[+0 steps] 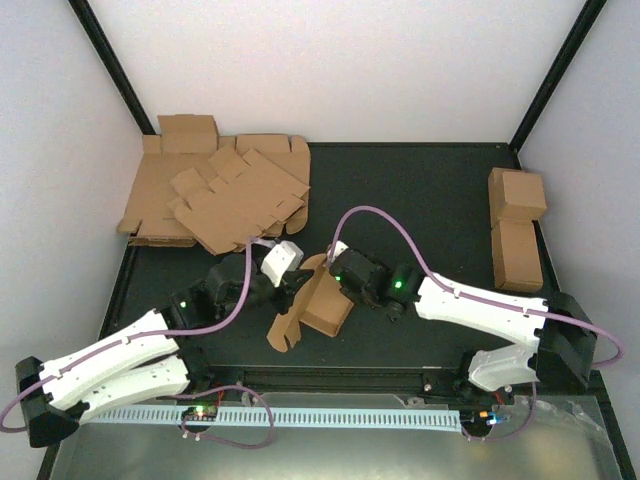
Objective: Fold the paper box
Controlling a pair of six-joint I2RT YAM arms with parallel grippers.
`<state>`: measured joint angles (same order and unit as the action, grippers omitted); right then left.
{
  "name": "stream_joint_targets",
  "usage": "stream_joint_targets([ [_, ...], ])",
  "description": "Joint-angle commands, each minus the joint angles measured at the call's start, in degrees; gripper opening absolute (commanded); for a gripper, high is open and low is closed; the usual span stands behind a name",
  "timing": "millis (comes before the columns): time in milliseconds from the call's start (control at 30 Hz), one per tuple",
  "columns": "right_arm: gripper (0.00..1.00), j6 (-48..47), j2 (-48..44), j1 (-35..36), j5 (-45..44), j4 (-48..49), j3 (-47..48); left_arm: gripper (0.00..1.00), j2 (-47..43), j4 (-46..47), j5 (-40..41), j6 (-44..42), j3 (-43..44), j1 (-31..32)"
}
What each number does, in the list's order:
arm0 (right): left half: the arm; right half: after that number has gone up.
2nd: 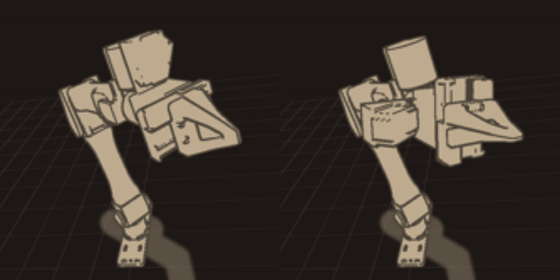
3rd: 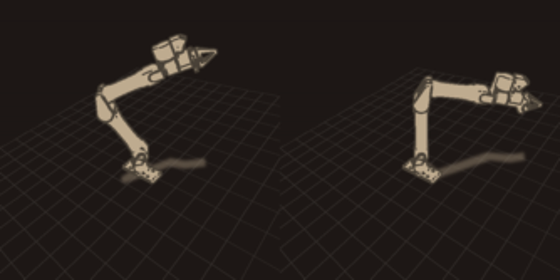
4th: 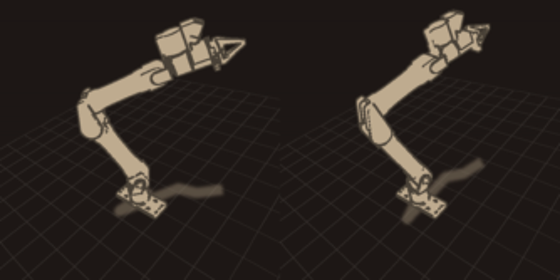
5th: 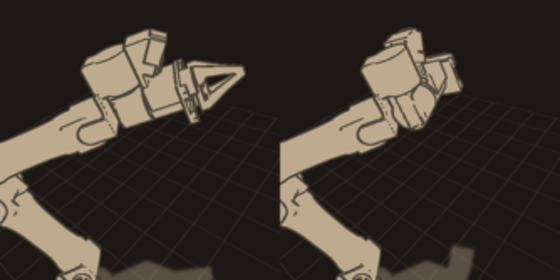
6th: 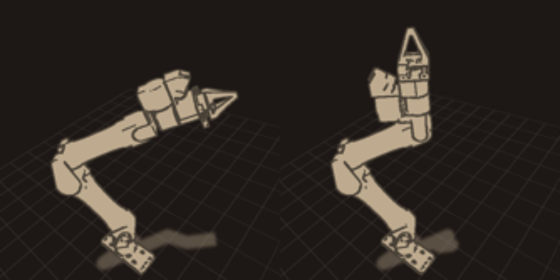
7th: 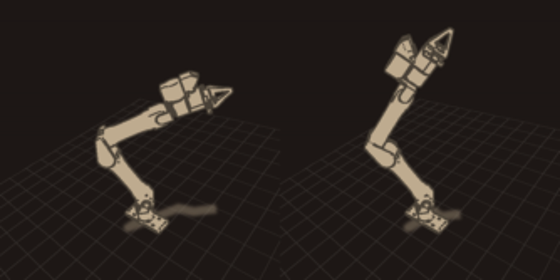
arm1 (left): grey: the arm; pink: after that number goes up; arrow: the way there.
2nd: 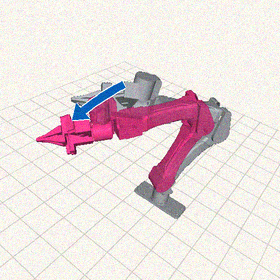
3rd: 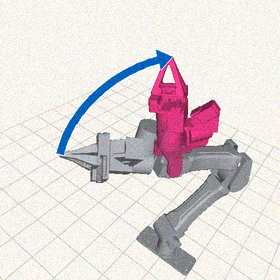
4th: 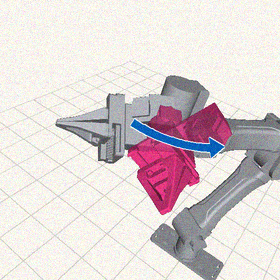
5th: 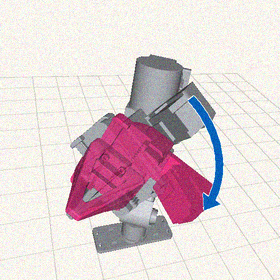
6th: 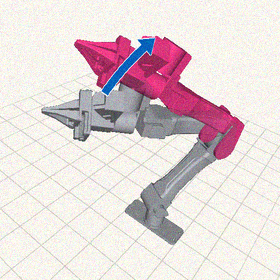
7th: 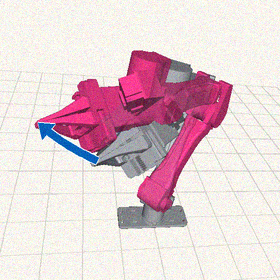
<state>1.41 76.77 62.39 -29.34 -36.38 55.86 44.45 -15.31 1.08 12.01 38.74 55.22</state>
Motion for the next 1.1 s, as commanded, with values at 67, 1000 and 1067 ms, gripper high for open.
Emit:
stream_joint_targets([
  [67, 0.32, 0.51, -0.22, 1.06, 2.1, 6.57, -2.4, 0.06, 2.99, 3.22, -5.58, 0.5, 5.32, -0.06],
  [1000, 0.19, 3.91, -6.23, 4.23, 0.33, 35.78, -22.98, 0.07, 14.0, 7.02, -34.3, 15.37, 5.32, -13.69],
  [1067, 0.18, 3.99, -5.7, 4.19, 0.42, 36.58, -23.5, 0.08, 14.66, 7.11, -35.26, 15.54, 4.76, -14.98],
])
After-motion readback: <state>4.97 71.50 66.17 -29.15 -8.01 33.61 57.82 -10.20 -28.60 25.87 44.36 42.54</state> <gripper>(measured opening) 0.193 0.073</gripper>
